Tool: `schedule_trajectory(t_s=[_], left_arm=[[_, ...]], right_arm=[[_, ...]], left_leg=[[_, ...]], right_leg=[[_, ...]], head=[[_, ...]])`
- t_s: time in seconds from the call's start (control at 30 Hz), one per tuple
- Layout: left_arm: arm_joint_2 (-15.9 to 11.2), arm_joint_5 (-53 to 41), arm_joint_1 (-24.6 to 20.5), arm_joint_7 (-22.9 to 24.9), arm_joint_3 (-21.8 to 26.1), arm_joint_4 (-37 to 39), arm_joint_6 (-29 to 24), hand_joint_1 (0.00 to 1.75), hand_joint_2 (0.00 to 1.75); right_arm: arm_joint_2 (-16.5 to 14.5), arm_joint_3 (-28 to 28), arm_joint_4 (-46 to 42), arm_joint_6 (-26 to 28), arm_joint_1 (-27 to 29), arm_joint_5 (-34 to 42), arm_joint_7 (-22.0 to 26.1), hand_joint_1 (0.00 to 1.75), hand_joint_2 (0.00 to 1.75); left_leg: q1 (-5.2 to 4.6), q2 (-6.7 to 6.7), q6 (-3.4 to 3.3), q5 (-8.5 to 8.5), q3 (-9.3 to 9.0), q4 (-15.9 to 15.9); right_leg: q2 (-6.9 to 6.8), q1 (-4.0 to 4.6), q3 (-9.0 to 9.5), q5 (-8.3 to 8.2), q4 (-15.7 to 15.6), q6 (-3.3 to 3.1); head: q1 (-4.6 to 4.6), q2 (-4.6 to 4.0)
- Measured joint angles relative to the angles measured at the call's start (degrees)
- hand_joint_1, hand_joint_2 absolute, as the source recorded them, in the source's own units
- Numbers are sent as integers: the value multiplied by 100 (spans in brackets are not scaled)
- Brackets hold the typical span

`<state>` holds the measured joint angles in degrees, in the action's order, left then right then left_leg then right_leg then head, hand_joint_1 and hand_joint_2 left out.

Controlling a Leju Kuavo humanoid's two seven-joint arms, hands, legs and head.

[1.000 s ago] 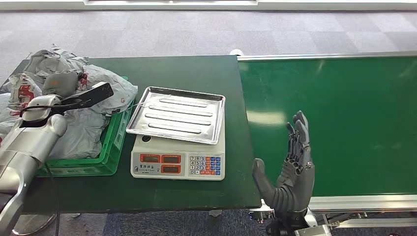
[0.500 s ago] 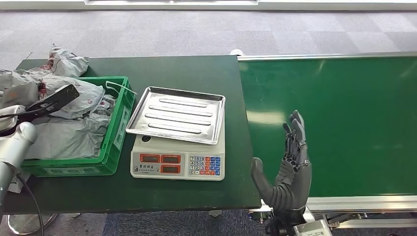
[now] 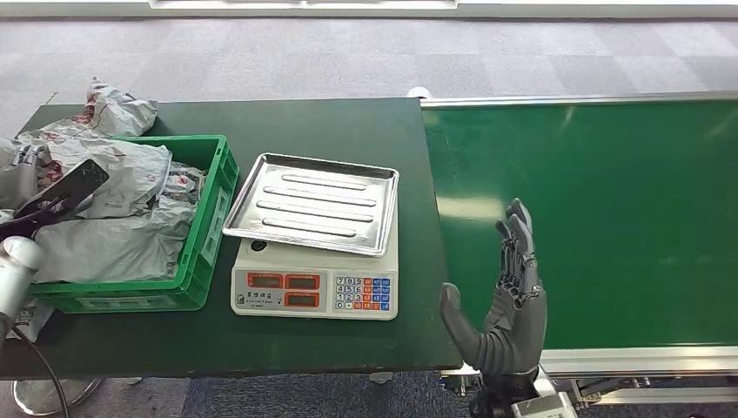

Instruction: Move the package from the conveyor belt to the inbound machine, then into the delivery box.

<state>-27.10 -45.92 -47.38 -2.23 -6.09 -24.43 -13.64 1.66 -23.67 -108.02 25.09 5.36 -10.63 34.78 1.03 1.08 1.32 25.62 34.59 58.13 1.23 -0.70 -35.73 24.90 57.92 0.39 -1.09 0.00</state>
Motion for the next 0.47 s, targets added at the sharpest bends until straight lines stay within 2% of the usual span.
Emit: schedule_trajectory(t_s=[0.1,0.2,0.27,0.37,0.47], left_arm=[[209,863,577,-449,499,-884,184,0,0],[591,2169,1428,-590,885,-2286,409,0,0],[839,2818,2000,-604,993,-3243,400,0,0],[1128,3320,2735,-670,1007,-4513,310,0,0],[1296,3486,3169,-756,1000,-5294,231,0,0]], right_arm=[[-3,0,-6,36,42,-103,-50,0,175],[-7,0,-60,110,114,-240,-136,0,175],[-7,0,-123,151,194,-313,-167,0,175],[-7,0,-213,185,318,-390,-192,0,175],[-9,5,-273,188,384,-431,-201,0,175]], left_leg=[[-7,-4,-2,3,-3,0],[-15,-10,-8,11,-4,1],[-16,-17,-13,19,-4,2],[-19,-22,-19,32,-5,3],[-19,-21,-19,38,-5,3]], right_leg=[[3,-7,-1,1,-1,2],[8,-15,-1,3,-1,5],[15,-16,-1,5,-2,9],[19,-19,-1,14,-3,18],[17,-18,0,20,-4,19]], head=[[0,0],[1,0],[1,0],[1,0],[0,0]])
